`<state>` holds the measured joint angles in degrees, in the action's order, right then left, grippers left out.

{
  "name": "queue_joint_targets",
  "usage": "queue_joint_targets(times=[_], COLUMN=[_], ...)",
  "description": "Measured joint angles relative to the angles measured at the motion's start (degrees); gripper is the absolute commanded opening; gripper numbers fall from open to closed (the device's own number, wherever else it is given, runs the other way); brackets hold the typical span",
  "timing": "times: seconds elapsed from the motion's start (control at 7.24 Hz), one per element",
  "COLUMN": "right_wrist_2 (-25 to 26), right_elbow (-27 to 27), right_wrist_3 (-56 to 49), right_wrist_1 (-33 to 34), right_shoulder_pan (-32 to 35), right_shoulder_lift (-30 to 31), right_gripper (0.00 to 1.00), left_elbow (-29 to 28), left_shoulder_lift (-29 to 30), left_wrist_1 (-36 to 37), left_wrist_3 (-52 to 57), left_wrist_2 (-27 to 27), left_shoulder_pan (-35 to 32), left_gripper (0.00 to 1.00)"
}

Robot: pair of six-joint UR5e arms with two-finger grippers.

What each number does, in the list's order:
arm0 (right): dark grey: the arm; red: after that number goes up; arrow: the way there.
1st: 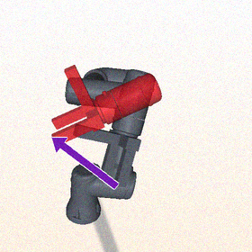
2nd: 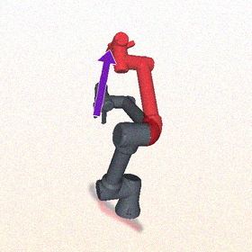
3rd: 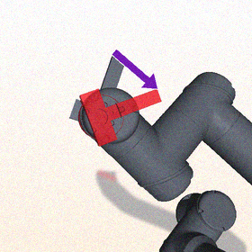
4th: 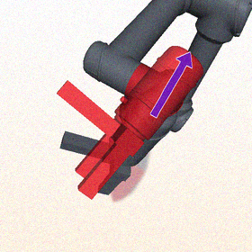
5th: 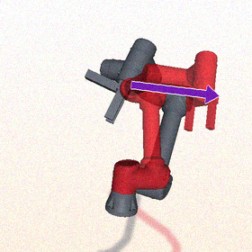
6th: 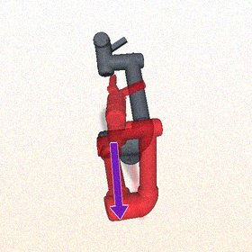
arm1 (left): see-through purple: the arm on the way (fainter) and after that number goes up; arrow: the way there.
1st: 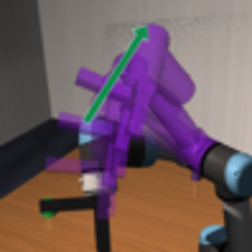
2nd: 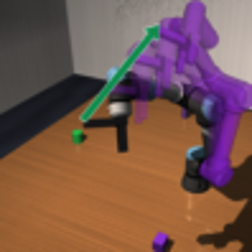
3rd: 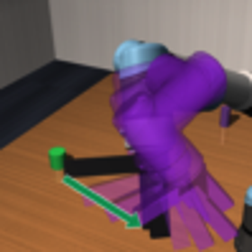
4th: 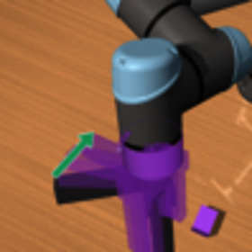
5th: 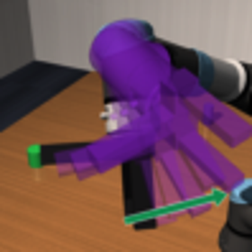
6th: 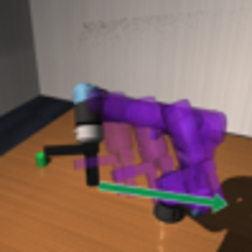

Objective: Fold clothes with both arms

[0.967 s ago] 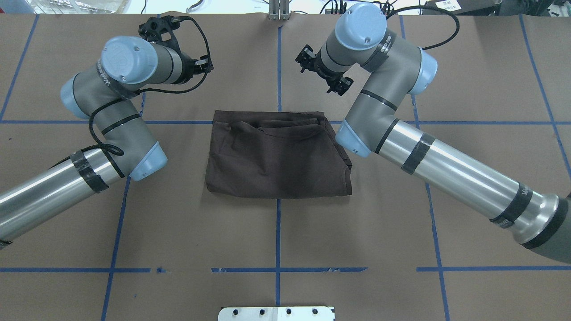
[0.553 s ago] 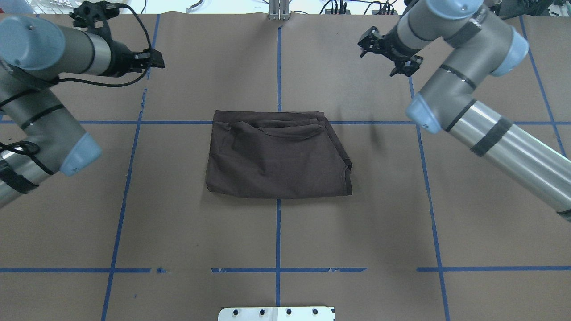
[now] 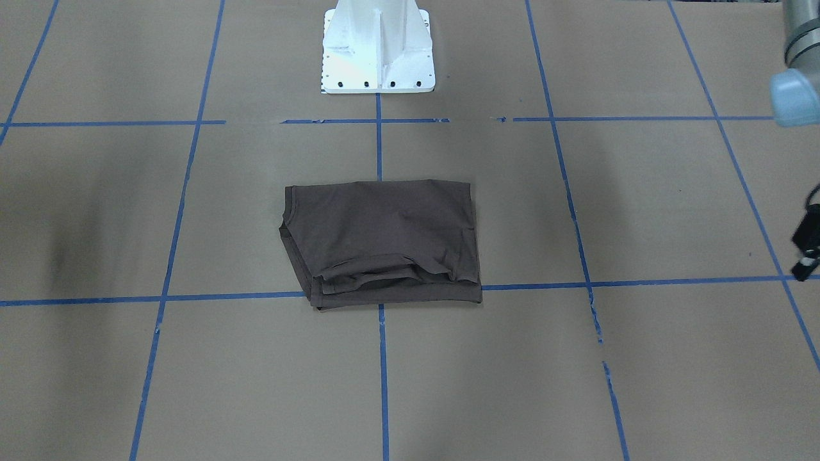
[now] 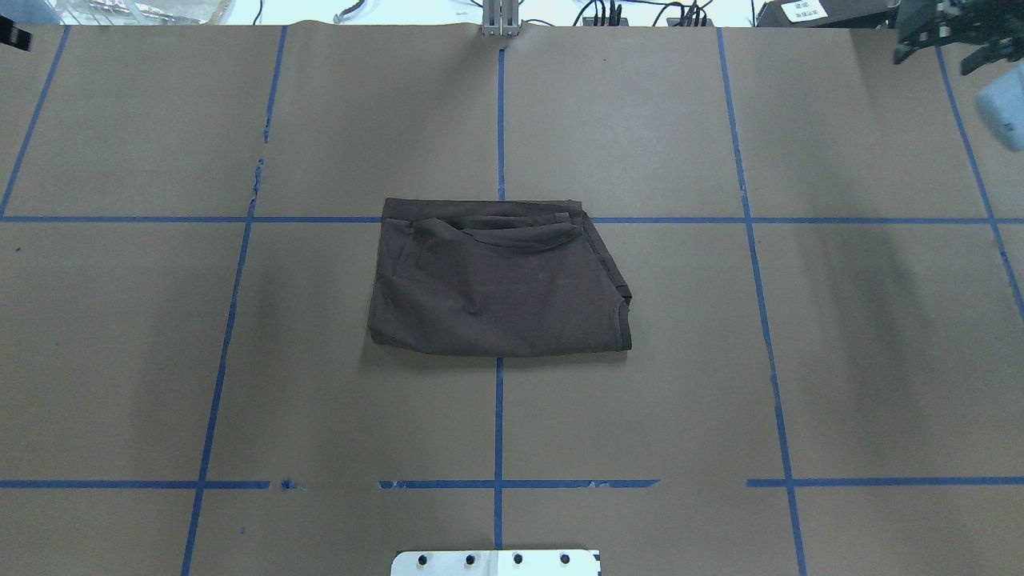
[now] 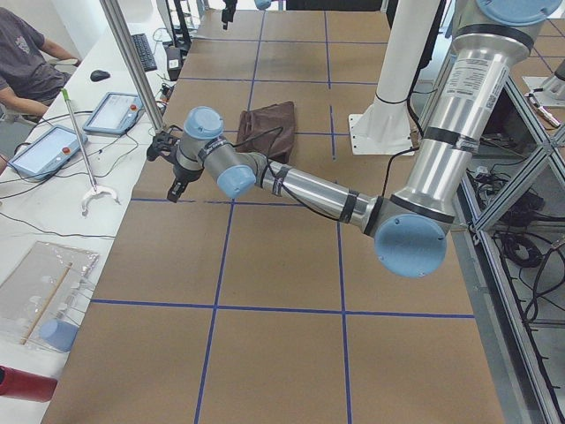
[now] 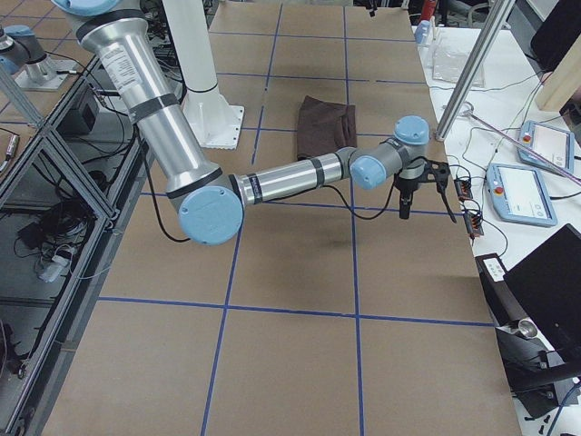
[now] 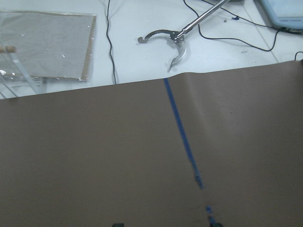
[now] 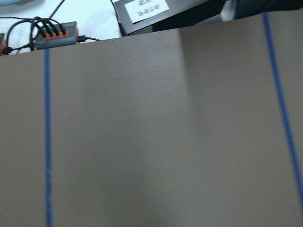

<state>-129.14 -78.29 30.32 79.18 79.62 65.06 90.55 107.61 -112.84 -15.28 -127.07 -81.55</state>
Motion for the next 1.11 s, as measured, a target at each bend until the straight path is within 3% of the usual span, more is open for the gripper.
queue_joint_targets(times=[0.14, 0.41, 0.69, 1.11], right_wrist_2=[-1.5, -2.3, -2.7, -4.0], right_elbow=[0.2, 0.6, 0.9, 1.7], right_wrist_3=[-13.1, -29.9, -34.2, -34.7], right_wrist_1=[6.8, 14.8, 16.4, 16.1], right_shoulder_pan=[5.1, 10.7, 11.8, 11.9], right_shoulder_lift=[0.8, 3.1, 5.1, 6.7], right_gripper=[1.00, 1.00, 1.00, 1.00], left_elbow=[-1.8, -7.4, -8.5, -5.7], left_shoulder_lift=[1.6, 2.4, -1.1, -6.0], left_wrist_1=[7.6, 14.0, 15.9, 16.9], left_wrist_3=[10.4, 19.3, 19.7, 17.5], left_wrist_2=[-0.8, -1.6, -3.3, -12.7], left_shoulder_pan=[-4.4, -9.1, -9.9, -10.0], left_gripper=[1.00, 1.00, 1.00, 1.00])
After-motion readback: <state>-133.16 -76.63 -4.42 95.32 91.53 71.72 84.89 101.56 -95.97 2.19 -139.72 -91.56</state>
